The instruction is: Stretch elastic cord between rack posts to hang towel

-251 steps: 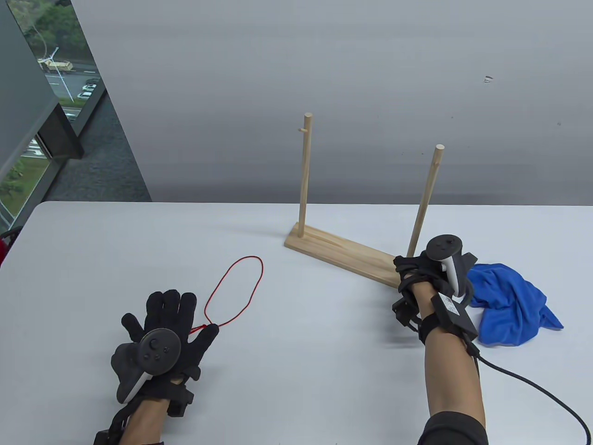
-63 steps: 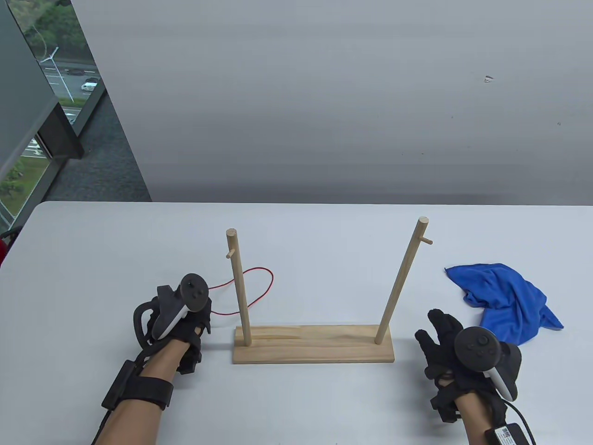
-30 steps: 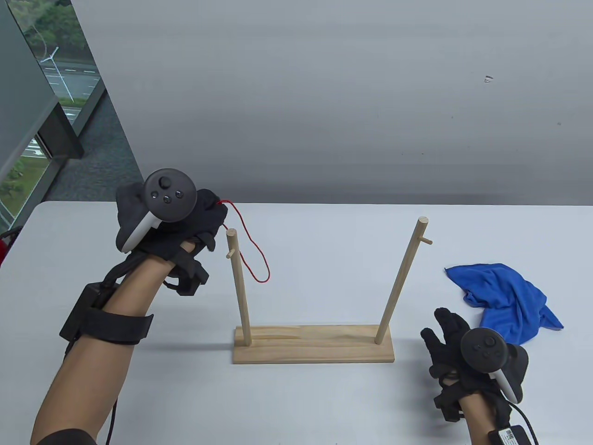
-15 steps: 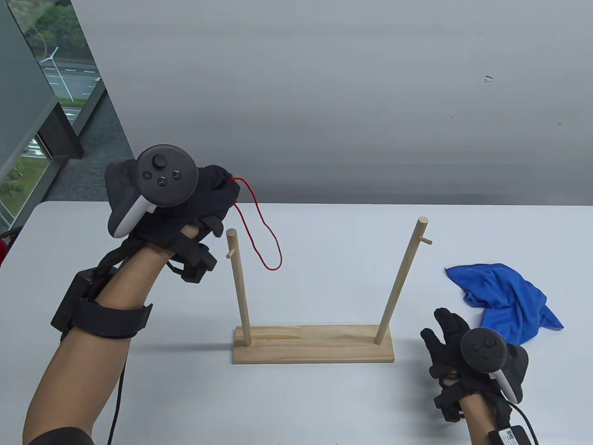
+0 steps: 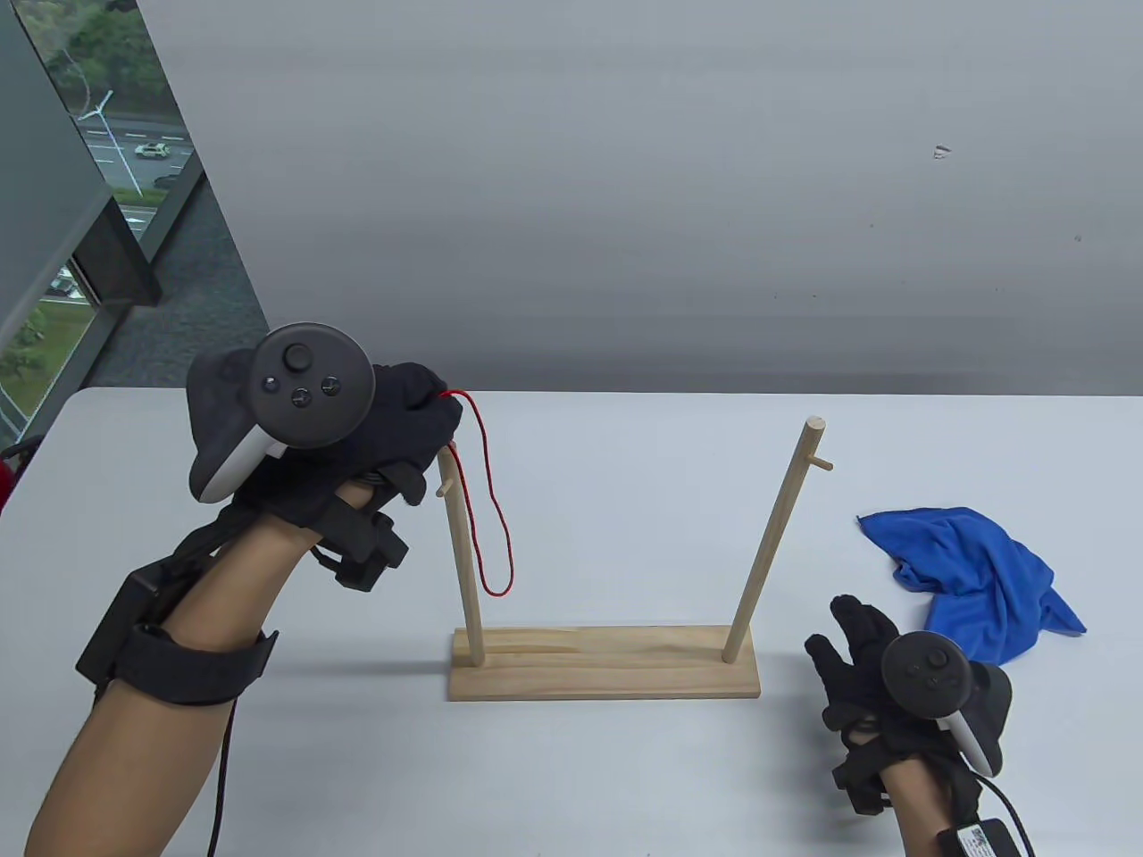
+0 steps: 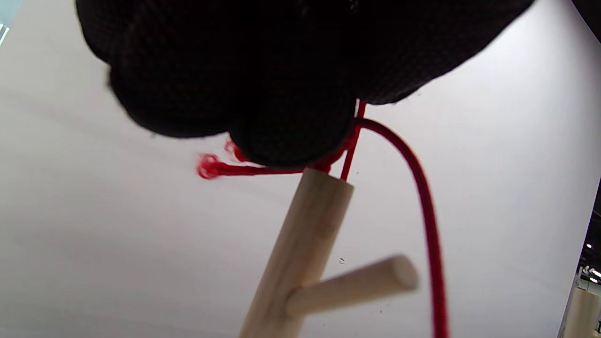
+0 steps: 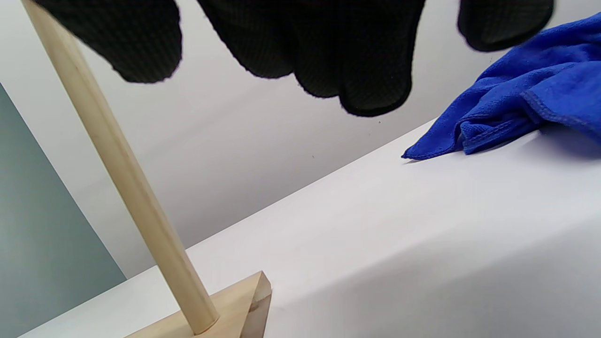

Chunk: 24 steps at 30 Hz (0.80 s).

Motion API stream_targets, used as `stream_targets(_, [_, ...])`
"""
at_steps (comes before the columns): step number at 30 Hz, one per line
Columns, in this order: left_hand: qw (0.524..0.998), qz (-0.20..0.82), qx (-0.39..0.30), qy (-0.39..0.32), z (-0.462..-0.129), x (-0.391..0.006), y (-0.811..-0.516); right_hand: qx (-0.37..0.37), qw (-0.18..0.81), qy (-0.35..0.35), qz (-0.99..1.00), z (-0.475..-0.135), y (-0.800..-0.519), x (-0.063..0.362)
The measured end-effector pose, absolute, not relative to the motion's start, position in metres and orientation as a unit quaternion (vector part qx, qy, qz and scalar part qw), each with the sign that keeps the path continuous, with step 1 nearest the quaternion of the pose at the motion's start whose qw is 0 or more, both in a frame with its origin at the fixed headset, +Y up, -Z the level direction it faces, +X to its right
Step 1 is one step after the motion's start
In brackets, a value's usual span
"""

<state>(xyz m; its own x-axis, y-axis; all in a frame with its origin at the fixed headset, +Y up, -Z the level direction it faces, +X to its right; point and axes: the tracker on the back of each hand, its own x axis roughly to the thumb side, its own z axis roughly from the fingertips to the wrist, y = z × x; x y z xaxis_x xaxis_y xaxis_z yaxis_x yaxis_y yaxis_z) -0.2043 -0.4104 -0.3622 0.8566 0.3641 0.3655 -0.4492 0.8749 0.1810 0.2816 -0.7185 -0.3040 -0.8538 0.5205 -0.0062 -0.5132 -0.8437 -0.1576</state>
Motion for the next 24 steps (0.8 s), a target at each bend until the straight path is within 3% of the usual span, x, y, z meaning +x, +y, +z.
stream_targets(16, [0.943, 0.274, 0.128, -0.143, -0.363, -0.226, -0.434, -0.023, 0.270, -0.077, 0.959, -0.303, -0.718, 0.281])
stream_targets(24, [0.934, 0.326, 0.043, -0.136, -0.374, -0.237, -0.455, -0.021, 0.271, -0.075, 0.959, -0.303, -0.718, 0.280])
